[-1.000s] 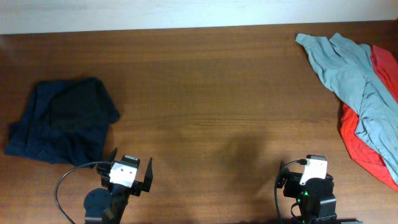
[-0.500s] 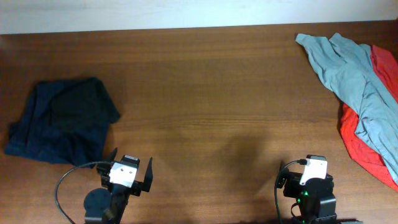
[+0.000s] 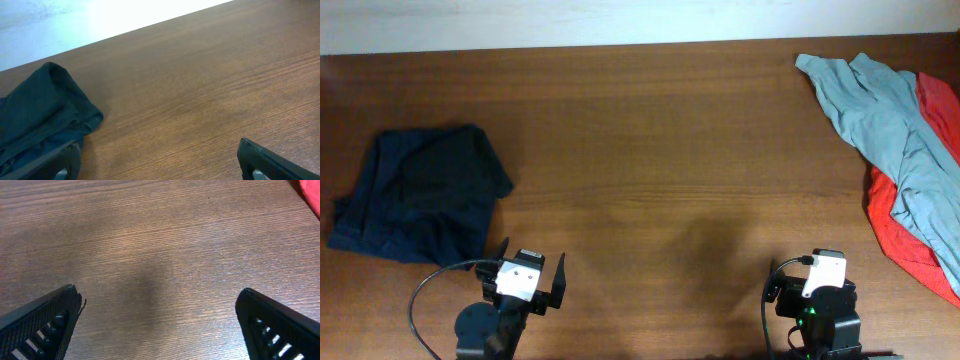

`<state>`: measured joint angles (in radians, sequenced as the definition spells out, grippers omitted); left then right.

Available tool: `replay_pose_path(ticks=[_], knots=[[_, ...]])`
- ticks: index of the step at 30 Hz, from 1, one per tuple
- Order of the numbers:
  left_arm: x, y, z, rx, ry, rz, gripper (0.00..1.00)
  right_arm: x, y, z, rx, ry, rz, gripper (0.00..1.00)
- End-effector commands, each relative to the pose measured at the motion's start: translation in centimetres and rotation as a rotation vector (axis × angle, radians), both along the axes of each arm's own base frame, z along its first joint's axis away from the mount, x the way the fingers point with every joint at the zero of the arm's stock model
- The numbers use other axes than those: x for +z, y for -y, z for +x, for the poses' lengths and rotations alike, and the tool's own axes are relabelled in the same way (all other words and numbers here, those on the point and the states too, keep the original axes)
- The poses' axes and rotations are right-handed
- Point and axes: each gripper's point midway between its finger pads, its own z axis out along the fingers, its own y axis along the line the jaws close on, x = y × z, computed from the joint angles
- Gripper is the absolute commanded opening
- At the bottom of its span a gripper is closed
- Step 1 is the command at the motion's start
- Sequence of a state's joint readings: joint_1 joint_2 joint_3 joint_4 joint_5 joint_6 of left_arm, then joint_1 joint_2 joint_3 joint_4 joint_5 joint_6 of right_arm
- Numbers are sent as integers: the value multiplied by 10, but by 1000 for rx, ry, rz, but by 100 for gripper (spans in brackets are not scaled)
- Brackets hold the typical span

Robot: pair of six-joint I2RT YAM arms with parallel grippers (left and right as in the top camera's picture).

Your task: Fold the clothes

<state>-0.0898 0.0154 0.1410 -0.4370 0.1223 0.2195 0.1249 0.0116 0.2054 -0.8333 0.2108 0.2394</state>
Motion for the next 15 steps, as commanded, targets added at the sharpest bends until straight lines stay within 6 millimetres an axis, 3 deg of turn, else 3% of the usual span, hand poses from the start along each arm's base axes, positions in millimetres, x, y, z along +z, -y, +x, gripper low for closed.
replay_pose_path(ticks=[1,15], knots=[[-4,-2,0,12,-6,-7,99,0,2,0,-12,5,3,99],[-4,-2,0,12,-6,-8,99,0,2,0,-12,5,3,99]])
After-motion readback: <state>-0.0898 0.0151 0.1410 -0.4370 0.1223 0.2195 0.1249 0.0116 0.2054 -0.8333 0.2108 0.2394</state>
